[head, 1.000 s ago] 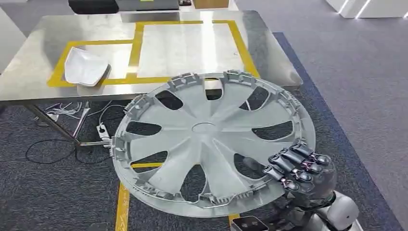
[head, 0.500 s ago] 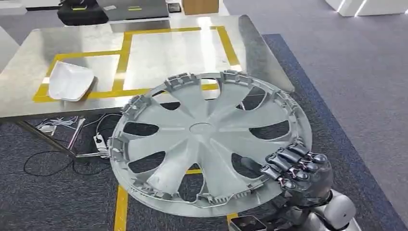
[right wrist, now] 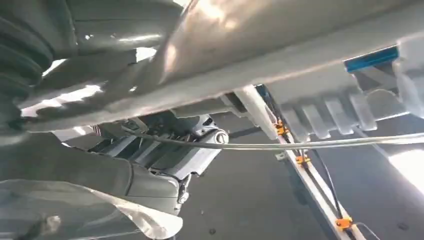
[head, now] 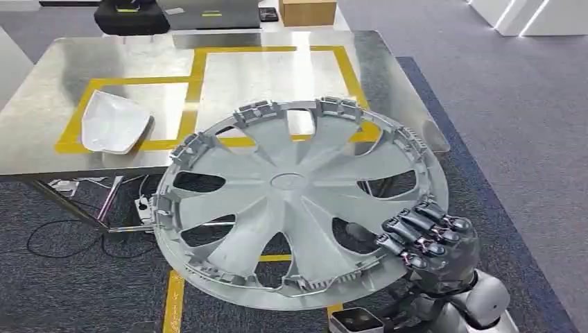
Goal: Take the parts from the cabinet and place them on the table.
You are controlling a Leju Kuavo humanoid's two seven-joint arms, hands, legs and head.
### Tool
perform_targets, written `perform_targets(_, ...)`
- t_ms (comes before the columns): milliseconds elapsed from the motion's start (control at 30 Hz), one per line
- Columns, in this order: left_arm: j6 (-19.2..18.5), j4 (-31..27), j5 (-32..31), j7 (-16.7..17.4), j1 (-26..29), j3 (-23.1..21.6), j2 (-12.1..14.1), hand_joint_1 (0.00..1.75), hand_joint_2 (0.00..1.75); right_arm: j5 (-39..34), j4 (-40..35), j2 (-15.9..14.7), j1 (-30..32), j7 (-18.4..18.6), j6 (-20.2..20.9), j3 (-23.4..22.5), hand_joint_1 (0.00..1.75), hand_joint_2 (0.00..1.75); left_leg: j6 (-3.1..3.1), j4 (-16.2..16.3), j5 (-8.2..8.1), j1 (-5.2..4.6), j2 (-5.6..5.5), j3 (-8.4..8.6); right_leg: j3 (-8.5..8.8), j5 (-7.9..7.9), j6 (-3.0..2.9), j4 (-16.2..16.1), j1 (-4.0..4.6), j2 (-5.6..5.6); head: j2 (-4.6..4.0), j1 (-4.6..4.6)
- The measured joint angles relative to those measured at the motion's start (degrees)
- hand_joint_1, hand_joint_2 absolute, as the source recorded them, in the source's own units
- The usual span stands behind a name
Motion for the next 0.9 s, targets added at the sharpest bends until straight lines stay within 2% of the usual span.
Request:
perform_targets(33, -0.06, 0.0, 0.02, -0.04, 0.06, 0.0, 0.0, 0.0, 1.75, -0.24, 0.3, 0.0, -0.2, 0.0, 0.0, 0.15, 1.75, 1.75, -0.03, 0.0, -0.34, -0.03, -0.1, 0.44, -0.4, 0.97, -0.16, -1.28, 0.01, 0.0, 0.0, -0.02)
perform_targets(67, -0.11, 0.0, 0.0, -0.09, 0.06, 0.0, 0.0, 0.0, 1.75, -0.44, 0.62, 0.0, -0.45, 0.0, 0.0, 0.33, 1.75, 1.75, -0.08, 0.0, -0.77, -0.1, -0.18, 1.05, 0.3, 3.83, -0.35, -4.86, 0.03, -0.01, 0.0, 0.02)
perform_targets(133, -0.13, 0.0, -0.04, -0.31, -0.02, 0.0, -0.09, 0.0, 1.75, -1.27, 1.12, 0.0, -1.17, 0.0, 0.0, 0.72, 1.75, 1.75, -0.33, -0.07, -1.64, -0.21, -0.25, 2.18, 3.06, 11.66, -1.37, -14.44, 0.29, -0.06, 0.0, 0.02)
perform_targets(167, -0.15, 0.0, -0.09, -0.39, -0.09, 0.0, -0.16, 0.0, 1.75, -1.75, 1.46, 0.0, -1.67, 0.0, 0.0, 0.98, 1.75, 1.75, -0.61, 0.16, -2.03, -0.48, -0.25, 2.46, 3.21, 12.03, -1.69, -16.26, 0.57, -0.05, 0.0, -0.06)
perform_targets(200, -0.17, 0.0, -0.11, -0.44, -0.21, 0.0, -0.13, 0.0, 1.75, -2.18, 1.97, 0.06, -2.27, 0.0, 0.0, 1.35, 1.75, 1.75, -1.0, -0.07, -2.37, -0.48, -0.29, 2.42, 3.28, 9.33, -1.82, -16.2, 0.56, -0.12, 0.0, 0.0)
perform_targets(233, -0.22, 0.0, -0.11, -0.44, -0.25, 0.0, -0.17, 0.0, 1.75, -2.56, 2.23, 0.15, -2.69, 0.02, 0.0, 1.53, 1.75, 1.75, -1.52, -0.5, -2.69, -0.43, -0.27, 2.36, 4.13, 10.36, -2.3, -16.47, 0.64, -0.03, 0.0, -0.09)
perform_targets(267, -0.37, 0.0, -0.24, -0.44, -0.22, 0.0, -0.22, 0.0, 1.75, -3.2, 2.61, 0.26, -3.1, 0.15, 0.0, 1.82, 1.75, 1.75, -1.84, 0.6, -1.76, -0.55, -0.14, 2.77, 4.07, 11.3, -2.87, -17.11, 0.63, 0.12, 0.0, -0.11)
perform_targets(300, -0.57, 0.0, -0.53, -0.44, -0.18, 0.0, -0.2, 0.0, 1.75, -3.73, 3.63, 0.31, -3.89, 0.42, 0.02, 2.32, 1.75, 1.75, -2.09, 0.76, -1.67, -0.58, -0.12, 3.33, 5.47, 11.86, -3.2, -17.33, 0.36, 0.19, 0.0, -0.09)
perform_targets(333, -0.74, 0.0, -0.7, -0.44, -0.25, 0.0, -0.04, 0.0, 1.75, -4.05, 4.65, 0.39, -4.72, 1.09, 0.02, 2.91, 1.75, 1.75, -2.29, 1.68, -2.24, -0.51, -0.13, 3.3, 6.31, 11.78, -3.33, -17.75, 0.07, -0.02, 0.0, -0.04)
perform_targets(367, -0.9, 0.0, -0.81, -0.46, -0.52, -0.02, -0.04, 0.0, 1.75, -4.24, 5.47, 0.42, -5.87, 1.88, 0.02, 3.39, 1.75, 1.75, -2.55, 3.9, -2.81, -0.48, -0.07, 2.33, 6.73, 11.64, -3.59, -17.75, 0.02, -0.02, -0.02, -0.44)
perform_targets(400, -1.2, 0.0, -1.09, -0.46, -0.72, -0.02, -0.04, 0.0, 1.75, -4.37, 6.54, 0.44, -7.25, 3.13, 0.02, 4.2, 1.75, 1.75, -2.87, 7.3, -4.02, -0.25, -0.07, 0.21, 6.81, 11.38, -3.84, -17.75, 0.0, 0.0, 0.0, -0.68)
perform_targets(467, -1.51, 0.0, -1.53, -0.68, -0.89, -0.07, 0.13, 0.0, 1.75, -4.59, 8.9, 0.44, -10.08, 5.77, 0.02, 6.04, 1.75, 1.75, -3.62, 14.46, -7.99, 0.08, -0.07, -4.78, 7.03, 10.9, -3.84, -17.74, 0.02, 0.16, -0.02, -0.68)
perform_targets(500, -1.75, 0.0, -1.75, -0.74, -0.81, -0.07, 0.2, 0.0, 1.75, -4.68, 10.19, 0.44, -11.44, 7.0, 0.02, 6.85, 1.75, 1.75, -3.77, 15.7, -8.46, 0.16, -0.07, -6.25, 7.33, 10.59, -3.82, -17.73, 0.01, 0.24, 0.0, -0.83)
perform_targets(533, -1.88, 0.0, -1.86, -0.85, -0.76, -0.07, 0.22, 0.0, 1.75, -4.77, 11.71, 0.44, -12.63, 8.2, 0.02, 7.78, 1.75, 1.75, -3.87, 14.78, -7.5, 0.26, -0.06, -6.56, 7.76, 10.36, -3.72, -17.72, 0.0, 0.36, -0.02, -0.79)
perform_targets(567, -2.06, 0.0, -1.99, -0.94, -0.78, -0.07, 0.33, 0.0, 1.75, -4.96, 12.93, 0.44, -13.85, 9.61, 0.02, 8.51, 1.75, 1.75, -3.89, 11.86, -5.12, 0.36, -0.06, -6.01, 8.3, 9.96, -3.63, -17.7, 0.0, 0.39, -0.02, -0.74)
perform_targets(600, -2.27, 0.0, -2.12, -1.01, -0.85, -0.09, 0.39, 0.0, 1.75, -5.2, 14.15, 0.44, -15.13, 10.94, 0.02, 9.25, 1.75, 1.75, -3.92, 7.58, -1.99, 0.41, -0.04, -4.88, 8.88, 9.59, -3.45, -17.68, -0.01, 0.37, 0.0, -0.79)
perform_targets(633, -2.36, 0.0, -2.23, -1.05, -0.88, -0.07, 0.48, 0.0, 1.75, -5.42, 15.69, 0.46, -16.8, 12.28, 0.02, 10.18, 1.75, 1.75, -3.77, 2.32, 2.2, 0.45, 0.04, -3.53, 9.52, 9.18, -3.22, -17.68, -0.02, 0.32, -0.02, -0.74)
perform_targets(667, -2.62, 0.04, -2.27, -1.2, -0.85, -0.09, 0.5, 0.0, 1.75, -5.47, 16.97, 0.46, -18.16, 13.14, 0.02, 10.8, 1.75, 1.75, -3.51, 0.89, 3.14, 0.31, 0.09, -3.27, 8.96, 8.86, -2.97, -17.7, 0.03, 0.26, 0.0, -0.68)
perform_targets(700, -3.36, 0.11, -2.25, -1.83, -1.0, -0.09, 0.5, 0.0, 1.75, -5.27, 18.85, 0.5, -19.85, 14.37, 0.04, 11.6, 1.75, 1.75, -3.15, 0.09, 1.44, -0.01, 0.26, -3.72, 9.29, 8.85, -2.71, -17.57, 0.17, 0.4, -0.02, -0.72)
perform_targets(733, -3.93, 0.11, -2.23, -2.32, -1.1, -0.09, 0.5, 0.0, 1.75, -5.05, 20.34, 0.59, -21.43, 15.48, 0.04, 12.28, 1.75, 1.75, -2.48, 0.51, 3.21, -0.12, 0.17, -3.87, 9.05, 8.7, -2.41, -17.56, 0.18, 0.35, 0.0, -0.57)
perform_targets(800, -4.33, 0.11, -2.3, -2.71, -1.18, -0.11, 0.52, 0.0, 1.75, -4.11, 23.42, 0.92, -24.05, 17.51, 0.15, 13.07, 1.75, 1.75, -1.98, 0.38, 2.99, -0.24, 0.15, -3.88, 9.3, 8.44, -1.77, -17.91, 0.08, 0.25, -0.02, -0.44)
perform_targets(833, -4.46, 0.11, -2.4, -2.76, -1.45, -0.2, 0.52, 0.0, 1.75, -3.43, 25.26, 1.12, -25.53, 18.63, 0.26, 13.38, 1.75, 1.75, -1.54, -0.16, 3.13, 0.25, 0.16, -3.3, 8.91, 7.75, -1.25, -17.73, -0.06, 0.25, 0.0, -0.59)
perform_targets(867, -4.48, 0.13, -2.58, -2.76, -1.78, -0.37, 0.46, 0.0, 1.75, -2.84, 27.16, 1.23, -26.86, 19.76, 0.28, 13.68, 1.75, 1.75, -1.22, -0.17, 2.97, 0.24, 0.17, -3.13, 8.31, 6.89, -1.12, -16.18, -0.01, 0.17, -0.02, -0.33)
perform_targets(900, -4.5, 0.11, -2.73, -2.73, -2.23, -0.46, 0.46, 0.0, 1.75, -2.12, 29.6, 1.4, -28.48, 21.01, 0.33, 13.92, 1.75, 1.75, -0.93, -0.17, 2.87, 0.26, 0.14, -3.13, 6.39, 5.46, -1.02, -12.54, -0.01, 0.19, 0.0, -0.13)
